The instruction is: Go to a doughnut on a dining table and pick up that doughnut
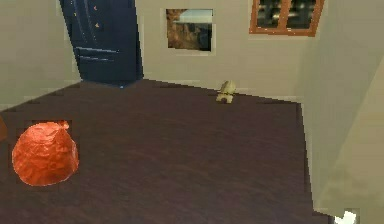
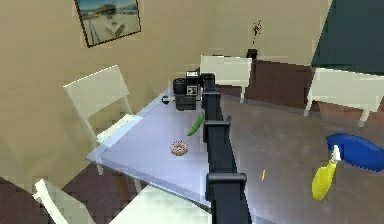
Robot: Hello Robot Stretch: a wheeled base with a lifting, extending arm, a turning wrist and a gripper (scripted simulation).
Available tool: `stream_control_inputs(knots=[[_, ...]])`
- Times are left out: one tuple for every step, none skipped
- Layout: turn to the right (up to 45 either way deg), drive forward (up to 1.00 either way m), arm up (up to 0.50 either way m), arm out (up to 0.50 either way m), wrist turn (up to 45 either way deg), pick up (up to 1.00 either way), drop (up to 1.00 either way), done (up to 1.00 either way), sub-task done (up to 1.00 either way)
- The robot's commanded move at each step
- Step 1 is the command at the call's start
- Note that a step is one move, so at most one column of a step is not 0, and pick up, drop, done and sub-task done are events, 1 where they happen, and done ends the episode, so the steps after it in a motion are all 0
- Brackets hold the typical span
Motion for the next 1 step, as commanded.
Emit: stream_control_inputs(knots=[[0.0,0.0,-0.3,0.0,0.0,0.0,0.0,0.0,0.0]])
